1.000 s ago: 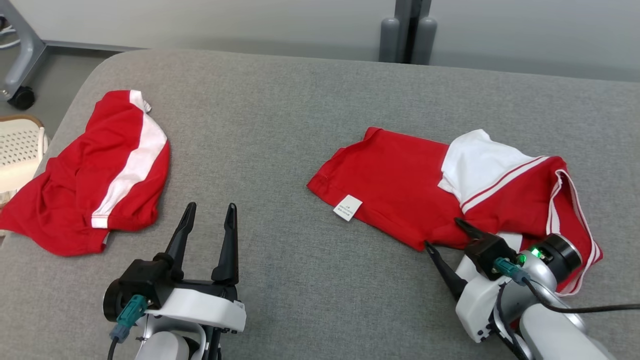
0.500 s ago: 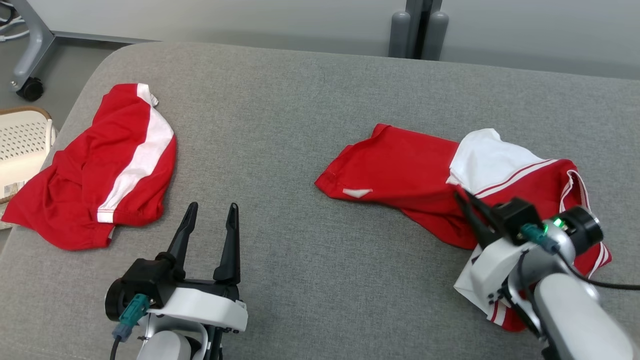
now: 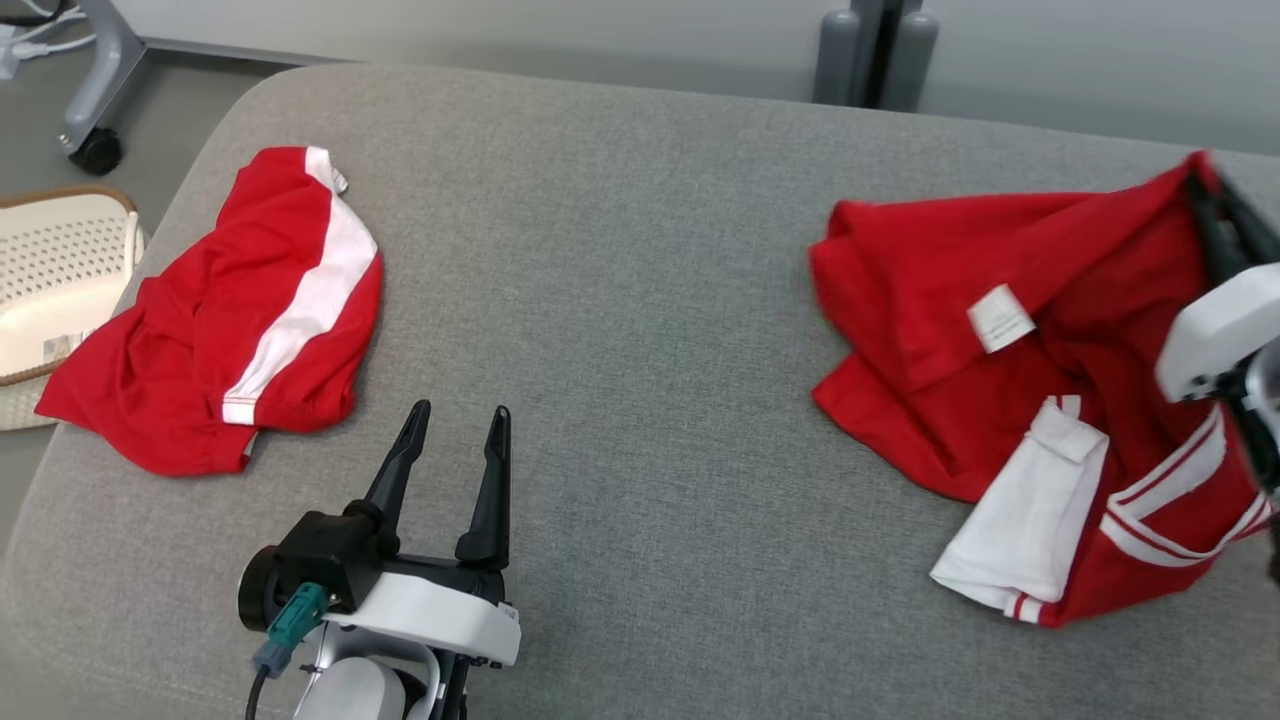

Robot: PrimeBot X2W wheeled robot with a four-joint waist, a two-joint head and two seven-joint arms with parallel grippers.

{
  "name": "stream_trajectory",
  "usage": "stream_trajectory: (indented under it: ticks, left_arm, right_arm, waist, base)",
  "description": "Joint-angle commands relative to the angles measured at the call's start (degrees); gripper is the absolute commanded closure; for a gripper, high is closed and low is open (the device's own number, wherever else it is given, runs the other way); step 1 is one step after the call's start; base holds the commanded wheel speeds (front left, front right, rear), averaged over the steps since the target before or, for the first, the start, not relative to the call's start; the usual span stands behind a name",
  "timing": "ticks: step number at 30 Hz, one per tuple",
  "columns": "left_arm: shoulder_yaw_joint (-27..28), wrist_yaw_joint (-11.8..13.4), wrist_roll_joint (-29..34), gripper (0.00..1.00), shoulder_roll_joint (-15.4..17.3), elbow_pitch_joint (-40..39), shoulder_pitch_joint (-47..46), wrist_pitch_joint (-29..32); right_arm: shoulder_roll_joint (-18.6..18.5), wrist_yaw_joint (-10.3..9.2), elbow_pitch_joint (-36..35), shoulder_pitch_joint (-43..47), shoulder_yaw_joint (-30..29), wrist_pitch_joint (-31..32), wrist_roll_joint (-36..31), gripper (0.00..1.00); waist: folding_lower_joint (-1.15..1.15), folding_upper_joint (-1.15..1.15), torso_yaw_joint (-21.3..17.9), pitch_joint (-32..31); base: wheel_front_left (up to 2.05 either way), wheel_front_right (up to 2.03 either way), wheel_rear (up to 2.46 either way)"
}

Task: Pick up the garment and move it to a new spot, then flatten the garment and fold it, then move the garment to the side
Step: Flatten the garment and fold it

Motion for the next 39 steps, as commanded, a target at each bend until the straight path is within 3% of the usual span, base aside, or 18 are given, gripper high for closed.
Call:
stream_trajectory:
  ticks: [1, 4, 5, 6, 7, 14, 22, 29, 39]
  left_arm:
    - [-0.12, 0.28, -0.30, 0.00, 0.18, -0.21, -0.56, -0.18]
    - [-0.32, 0.37, -0.61, 0.00, 0.20, -0.45, -1.03, -0.18]
    - [-0.38, 0.44, -0.67, 0.00, 0.18, -0.50, -1.18, -0.18]
    - [-0.39, 0.45, -0.71, 0.00, 0.19, -0.50, -1.30, -0.18]
    - [-0.40, 0.47, -0.68, 0.00, 0.18, -0.48, -1.43, -0.18]
    - [-0.24, 0.51, -0.12, 0.00, 0.17, -0.30, -2.13, -0.18]
    - [1.12, 0.10, 1.09, 0.00, 0.19, -0.66, -2.99, -0.18]
    - [2.24, 0.23, 0.72, 0.00, 0.20, -1.87, -3.61, -0.18]
    - [2.89, 0.83, 0.68, 0.00, 0.20, -1.94, -1.59, -0.18]
  right_arm:
    - [-1.07, -0.01, 2.05, -1.49, -2.68, 0.59, -1.62, 1.00]
    - [-1.04, -0.01, 6.30, -3.33, -7.64, 2.04, -4.17, 1.00]
    - [-1.00, 0.00, 7.59, -3.79, -8.82, 2.34, -5.34, 0.75]
    - [-0.73, 0.00, 8.54, -4.28, -9.69, 2.60, -6.12, 0.15]
    - [-0.41, -0.01, 9.59, -4.68, -10.38, 2.89, -6.83, 0.00]
    - [1.75, -0.01, 12.93, -5.83, -10.89, 3.45, -9.35, 0.00]
    - [5.36, -0.01, 11.02, -3.96, -7.62, 0.53, -8.72, 0.00]
    - [7.77, -0.01, 1.40, 1.63, -3.67, -2.72, -4.37, 0.00]
    - [10.73, 0.00, -12.84, 15.47, -0.53, -9.53, 0.82, 0.00]
  waist:
    - [0.00, 0.00, 0.85, 0.96]
    - [0.00, 0.00, 1.49, 2.15]
    - [0.00, 0.00, 1.61, 2.50]
    - [0.00, 0.00, 1.65, 2.81]
    - [0.00, 0.00, 1.62, 3.06]
    - [0.00, 0.00, -0.01, 3.55]
    - [0.00, 0.00, -5.57, 0.70]
    - [0.00, 0.00, -11.42, -1.77]
    - [0.00, 0.00, -15.54, -3.38]
  base:
    - [0.00, 0.00, 0.00]
    - [0.00, 0.00, 0.00]
    - [0.00, 0.00, 0.00]
    - [0.00, 0.00, 0.00]
    - [0.00, 0.00, 0.00]
    - [0.00, 0.00, 0.00]
    - [0.00, 0.00, 0.00]
    - [0.00, 0.00, 0.00]
    - [0.00, 0.00, 0.00]
